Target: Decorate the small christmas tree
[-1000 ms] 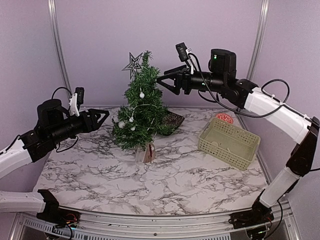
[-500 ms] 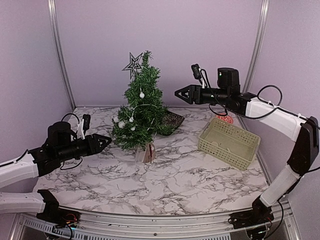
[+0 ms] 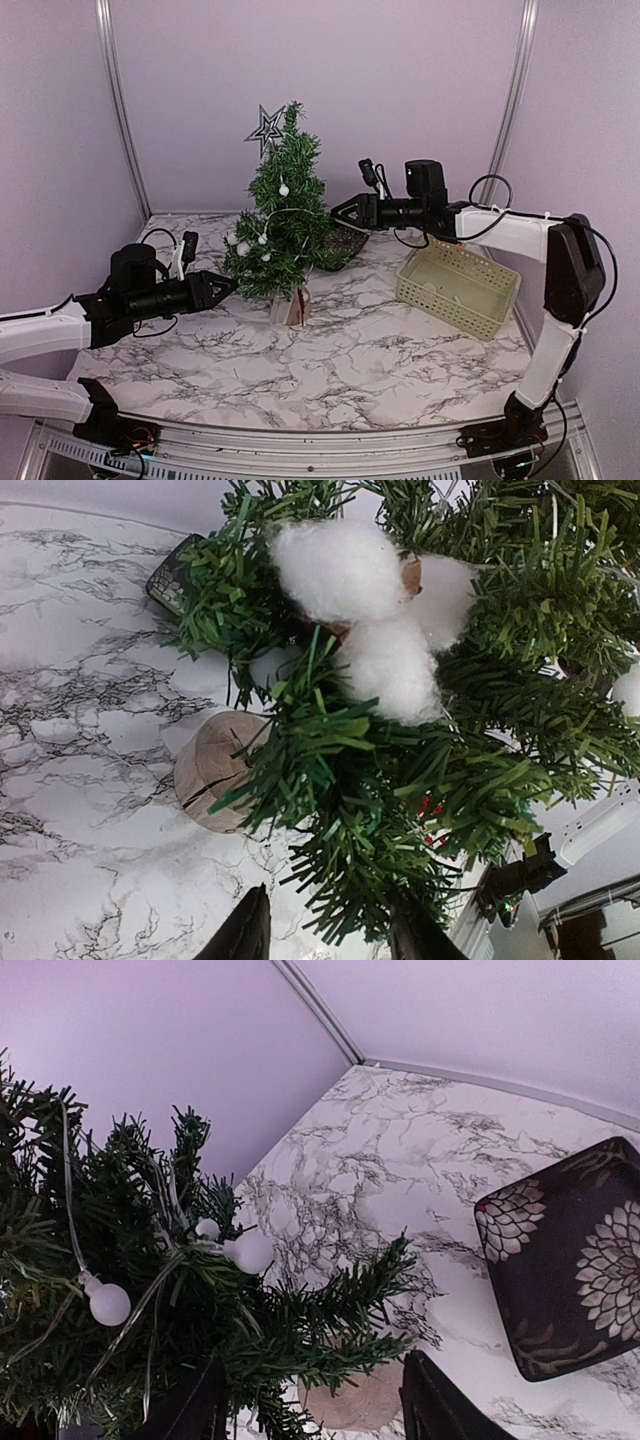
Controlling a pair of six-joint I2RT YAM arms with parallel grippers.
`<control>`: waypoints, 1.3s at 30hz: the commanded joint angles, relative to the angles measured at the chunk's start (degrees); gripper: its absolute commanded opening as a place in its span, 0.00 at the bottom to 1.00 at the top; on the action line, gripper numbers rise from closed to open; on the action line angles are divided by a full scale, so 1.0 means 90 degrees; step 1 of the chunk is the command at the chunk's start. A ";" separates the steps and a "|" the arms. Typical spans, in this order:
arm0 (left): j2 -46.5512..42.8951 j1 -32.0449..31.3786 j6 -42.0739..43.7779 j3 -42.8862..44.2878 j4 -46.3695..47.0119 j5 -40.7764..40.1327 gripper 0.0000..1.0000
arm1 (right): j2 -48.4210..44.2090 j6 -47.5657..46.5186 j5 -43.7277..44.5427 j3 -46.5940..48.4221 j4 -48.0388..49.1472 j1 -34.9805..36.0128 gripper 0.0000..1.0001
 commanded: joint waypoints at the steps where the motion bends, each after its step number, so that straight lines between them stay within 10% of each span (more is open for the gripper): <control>1: 0.0064 -0.0017 0.0068 0.0027 0.0404 0.0081 0.36 | 0.0233 0.0423 -0.0497 0.0241 0.0635 -0.0016 0.58; 12: 0.0138 -0.0007 0.0076 -0.0005 0.0565 -0.0418 0.00 | 0.0348 0.0753 -0.0883 -0.0017 0.1067 -0.0019 0.48; 39: 0.0732 0.0954 0.1002 0.0605 0.0183 -0.0256 0.00 | -0.0749 0.0640 -0.0808 -0.0820 0.0898 -0.0427 0.54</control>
